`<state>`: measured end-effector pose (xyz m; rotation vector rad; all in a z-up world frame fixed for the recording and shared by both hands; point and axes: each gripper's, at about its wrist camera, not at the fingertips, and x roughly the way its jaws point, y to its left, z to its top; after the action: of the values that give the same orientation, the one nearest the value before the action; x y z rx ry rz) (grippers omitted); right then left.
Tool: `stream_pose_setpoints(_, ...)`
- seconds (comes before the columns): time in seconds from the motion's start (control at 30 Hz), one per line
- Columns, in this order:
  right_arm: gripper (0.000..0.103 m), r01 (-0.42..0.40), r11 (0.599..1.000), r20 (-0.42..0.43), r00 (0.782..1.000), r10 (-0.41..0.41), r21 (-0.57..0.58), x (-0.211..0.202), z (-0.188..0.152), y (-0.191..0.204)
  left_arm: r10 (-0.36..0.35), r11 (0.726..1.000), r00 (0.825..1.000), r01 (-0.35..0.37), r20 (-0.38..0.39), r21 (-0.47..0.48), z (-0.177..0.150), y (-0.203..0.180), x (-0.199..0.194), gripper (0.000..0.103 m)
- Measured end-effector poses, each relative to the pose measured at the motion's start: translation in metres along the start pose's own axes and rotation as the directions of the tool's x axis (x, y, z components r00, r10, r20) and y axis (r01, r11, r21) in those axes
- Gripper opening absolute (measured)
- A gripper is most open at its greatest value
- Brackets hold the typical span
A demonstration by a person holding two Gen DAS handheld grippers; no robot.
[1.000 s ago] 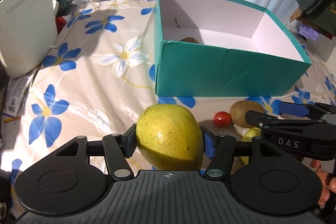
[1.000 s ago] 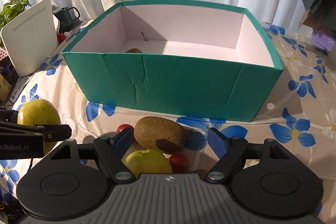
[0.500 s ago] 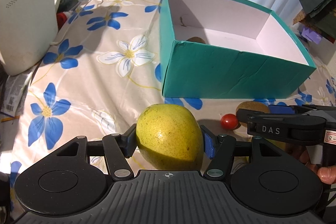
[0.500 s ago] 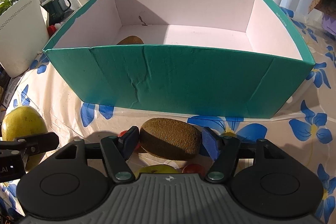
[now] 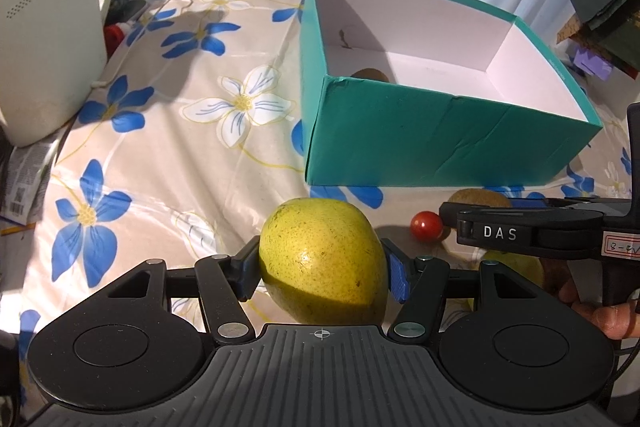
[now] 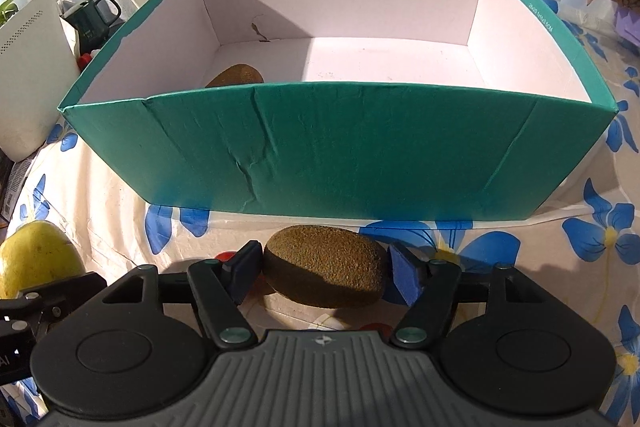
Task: Organize fruits
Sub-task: 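Carry the pear into the box and open the left tool while the right tool carries the kiwi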
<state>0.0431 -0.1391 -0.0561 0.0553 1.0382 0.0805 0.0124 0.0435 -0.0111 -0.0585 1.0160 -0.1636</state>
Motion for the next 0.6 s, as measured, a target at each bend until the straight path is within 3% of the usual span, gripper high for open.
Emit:
stream_pose_setpoints(0.27, 0.068, -0.011, 1.0, 0.042, 0.999, 0.01, 0.015, -0.016, -0.007, -0.005, 0.006, 1.0, 1.0, -0.006, 0.003, 0.026, 0.003, -0.007, -0.002, 0.065)
stream_pose_setpoints(0.4, 0.068, 0.007, 1.0, 0.127, 0.992, -0.006, -0.012, -0.044, -0.012, -0.008, 0.009, 0.999, 1.0, -0.01, 0.017, 0.053, 0.009, -0.016, -0.005, 0.065)
stream_pose_setpoints(0.6, 0.068, 0.039, 0.999, 0.269, 0.962, -0.039, 0.007, -0.089, -0.011, -0.02, 0.004, 0.993, 0.998, -0.012, 0.064, 0.12, 0.024, -0.04, -0.017, 0.065)
